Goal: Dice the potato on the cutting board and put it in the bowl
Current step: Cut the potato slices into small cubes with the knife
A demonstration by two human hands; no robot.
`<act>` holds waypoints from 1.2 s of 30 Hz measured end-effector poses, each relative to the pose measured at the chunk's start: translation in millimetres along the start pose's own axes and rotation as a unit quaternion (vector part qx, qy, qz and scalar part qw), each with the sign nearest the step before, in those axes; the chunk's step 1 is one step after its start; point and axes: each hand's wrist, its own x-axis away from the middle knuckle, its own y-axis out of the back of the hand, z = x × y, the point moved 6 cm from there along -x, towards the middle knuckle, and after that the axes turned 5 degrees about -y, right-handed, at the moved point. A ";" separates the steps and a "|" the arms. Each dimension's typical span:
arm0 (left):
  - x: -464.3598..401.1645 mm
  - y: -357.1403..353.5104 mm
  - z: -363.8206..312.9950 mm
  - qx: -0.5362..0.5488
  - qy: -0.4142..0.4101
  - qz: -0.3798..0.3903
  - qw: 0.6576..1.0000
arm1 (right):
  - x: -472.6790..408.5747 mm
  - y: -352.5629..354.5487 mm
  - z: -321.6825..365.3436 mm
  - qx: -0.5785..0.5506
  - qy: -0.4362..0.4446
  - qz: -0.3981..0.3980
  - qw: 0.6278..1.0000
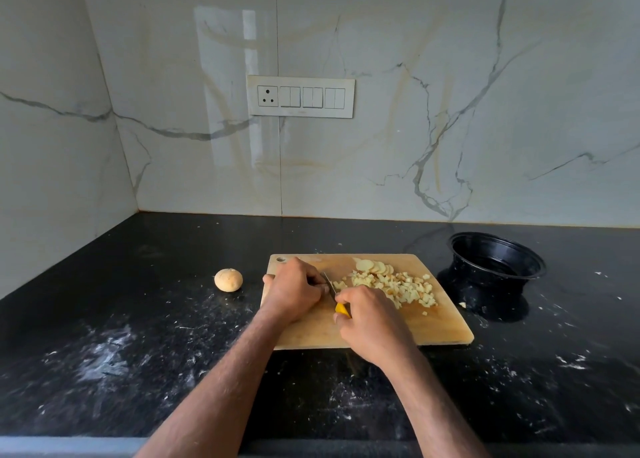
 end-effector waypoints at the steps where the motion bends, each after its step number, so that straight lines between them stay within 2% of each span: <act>1: 0.1 0.0 0.4 -0.003 0.002 -0.002 1.000 | 3.8 0.4 -0.8 0.002 0.003 0.001 1.000; 10: -1.0 0.2 1.8 -0.011 -0.012 0.009 1.000 | 28.0 20.6 -18.5 -0.039 0.009 0.003 0.999; 15: -2.1 1.6 2.5 0.043 -0.029 0.037 0.998 | 31.3 37.8 -22.4 -0.080 -0.007 -0.048 0.996; 18: -0.5 11.2 3.0 0.102 -0.034 -0.032 0.994 | 30.8 32.7 -12.1 -0.078 0.003 -0.071 0.994; 20: -0.1 17.8 6.4 0.128 -0.014 -0.088 0.988 | 30.4 20.1 2.2 -0.053 0.029 -0.058 0.996; 22: 0.2 19.2 8.8 0.146 0.005 -0.103 0.984 | 28.5 8.2 12.3 -0.020 0.043 -0.041 0.998; 32: -0.7 1.7 -0.9 0.036 -0.039 -0.021 0.998 | 19.1 21.5 -17.6 0.025 -0.026 -0.080 0.996; 36: -1.1 -0.8 -2.7 0.027 -0.052 -0.006 0.998 | 18.6 25.6 -26.1 0.036 -0.045 -0.081 0.995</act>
